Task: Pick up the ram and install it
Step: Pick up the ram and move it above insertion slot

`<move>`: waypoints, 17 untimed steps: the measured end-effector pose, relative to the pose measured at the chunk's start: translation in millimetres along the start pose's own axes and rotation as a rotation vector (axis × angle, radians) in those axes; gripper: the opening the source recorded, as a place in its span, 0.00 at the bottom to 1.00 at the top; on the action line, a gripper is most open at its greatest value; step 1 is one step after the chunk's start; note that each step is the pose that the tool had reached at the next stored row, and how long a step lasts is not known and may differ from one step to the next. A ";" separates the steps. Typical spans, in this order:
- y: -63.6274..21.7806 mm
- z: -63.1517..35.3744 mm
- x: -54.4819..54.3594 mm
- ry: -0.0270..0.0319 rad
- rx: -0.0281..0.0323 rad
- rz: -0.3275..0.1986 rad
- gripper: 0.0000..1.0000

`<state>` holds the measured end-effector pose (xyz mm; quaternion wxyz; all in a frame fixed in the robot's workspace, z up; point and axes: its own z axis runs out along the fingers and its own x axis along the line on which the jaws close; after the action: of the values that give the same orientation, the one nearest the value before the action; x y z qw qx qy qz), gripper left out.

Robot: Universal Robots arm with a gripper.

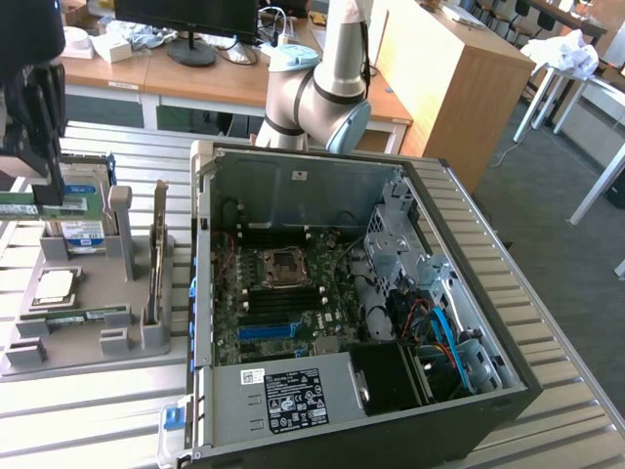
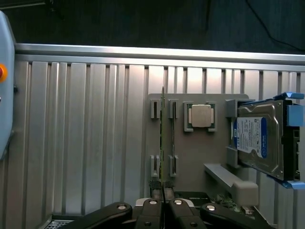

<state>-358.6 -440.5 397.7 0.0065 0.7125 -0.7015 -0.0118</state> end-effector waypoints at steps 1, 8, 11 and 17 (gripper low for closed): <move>0.0 -1.6 0.0 0.0001 -0.0001 0.000 0.12; -0.2 -6.6 0.0 -0.0001 0.0002 0.000 0.12; -0.2 -6.7 -0.1 0.0000 0.0000 0.000 0.12; -3.3 -6.8 0.0 0.0000 -0.0001 0.000 0.12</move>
<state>-355.1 -440.6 404.4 0.0065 0.7125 -0.7015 -0.0118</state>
